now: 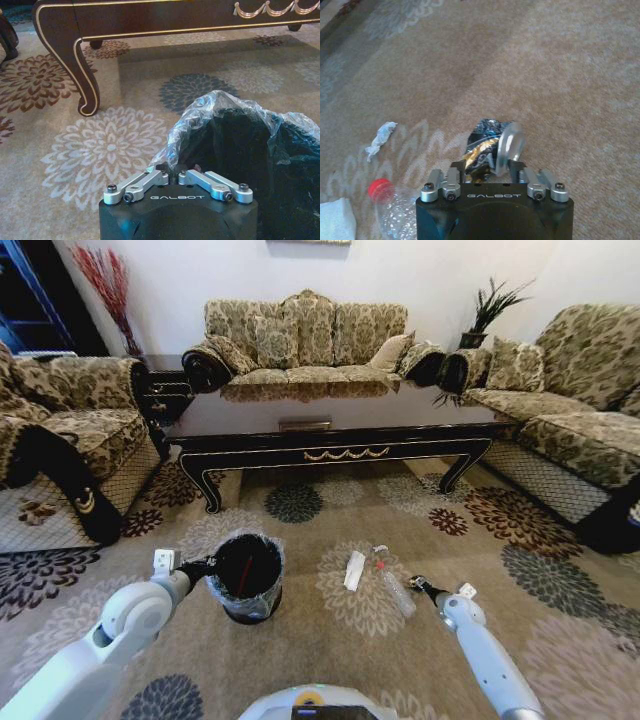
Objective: Move to the front of the table and pick up the trash from the floor, then place it into the trash bin.
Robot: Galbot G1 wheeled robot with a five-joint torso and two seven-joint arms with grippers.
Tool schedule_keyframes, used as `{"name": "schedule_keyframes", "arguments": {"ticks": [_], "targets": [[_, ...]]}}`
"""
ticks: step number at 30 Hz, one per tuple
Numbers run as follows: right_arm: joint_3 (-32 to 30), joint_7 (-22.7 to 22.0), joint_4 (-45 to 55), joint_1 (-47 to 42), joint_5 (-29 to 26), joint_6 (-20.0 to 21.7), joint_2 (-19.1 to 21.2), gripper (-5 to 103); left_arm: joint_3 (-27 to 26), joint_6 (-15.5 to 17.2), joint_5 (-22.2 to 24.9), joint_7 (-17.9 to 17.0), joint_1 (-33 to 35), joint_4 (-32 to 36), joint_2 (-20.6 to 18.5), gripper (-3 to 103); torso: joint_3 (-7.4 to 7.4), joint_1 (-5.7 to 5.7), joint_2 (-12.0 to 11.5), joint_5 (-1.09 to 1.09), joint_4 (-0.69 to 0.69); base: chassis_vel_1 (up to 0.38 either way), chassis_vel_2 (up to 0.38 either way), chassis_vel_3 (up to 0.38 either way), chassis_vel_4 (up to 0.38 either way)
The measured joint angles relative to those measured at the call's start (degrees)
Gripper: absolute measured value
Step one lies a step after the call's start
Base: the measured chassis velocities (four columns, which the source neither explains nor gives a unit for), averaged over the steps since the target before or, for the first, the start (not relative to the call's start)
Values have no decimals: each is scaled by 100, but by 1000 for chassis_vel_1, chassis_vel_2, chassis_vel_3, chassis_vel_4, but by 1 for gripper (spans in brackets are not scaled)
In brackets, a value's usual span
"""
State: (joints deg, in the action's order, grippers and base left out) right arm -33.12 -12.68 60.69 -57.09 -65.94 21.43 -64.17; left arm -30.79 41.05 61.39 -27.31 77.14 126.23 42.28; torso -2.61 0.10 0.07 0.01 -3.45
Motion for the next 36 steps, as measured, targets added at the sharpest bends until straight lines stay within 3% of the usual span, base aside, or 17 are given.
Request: {"name": "schedule_keyframes", "arguments": {"ticks": [2, 3, 5, 8, 10, 24, 31, 36], "targets": [[-17, 14, -24, 4, 2, -18, 11, 42, 1, -10, 5, -1, 27, 7, 17, 4, 0, 0, 0, -2, 0, 0, 0, 0, 0], [-25, 18, -25, -8, 4, -29, 34, 32, 2, -16, 0, 0, 51, 6, 41, 4, 0, 0, 0, -2, 0, 0, 0, 0, 0], [-30, 18, -25, -16, 5, -32, 45, 32, 2, -19, -5, 0, 63, 4, 55, 4, 0, 0, 0, -2, 0, 0, 0, 0, 0], [-51, 18, 1, -69, 16, -42, 100, 15, -1, -30, -38, -1, 129, 22, 114, 4, 0, 0, 0, -1, 0, 0, 0, 0, 0], [-54, 18, 14, -83, 19, -43, 112, 12, -2, -31, -42, -1, 147, 38, 125, 4, 0, 0, 0, -2, 0, 0, 0, 0, 0], [-224, 11, 591, -386, -49, -54, 322, 10, 98, -35, -66, 6, 131, 110, 133, 4, 0, 0, 0, 0, 2, 0, 0, 0, 0], [-456, 16, 2300, -1312, -179, -69, 688, 10, 990, -196, 211, -155, -669, -98, 200, 4, 0, -1, 0, -2, -2, 0, 0, 0, 0], [-442, -79, 3498, -1750, -178, -12, 811, 10, 1237, -193, 191, -148, -759, -109, 160, 4, 0, -1, 0, -3, -1, 0, 0, 0, 0]]}}
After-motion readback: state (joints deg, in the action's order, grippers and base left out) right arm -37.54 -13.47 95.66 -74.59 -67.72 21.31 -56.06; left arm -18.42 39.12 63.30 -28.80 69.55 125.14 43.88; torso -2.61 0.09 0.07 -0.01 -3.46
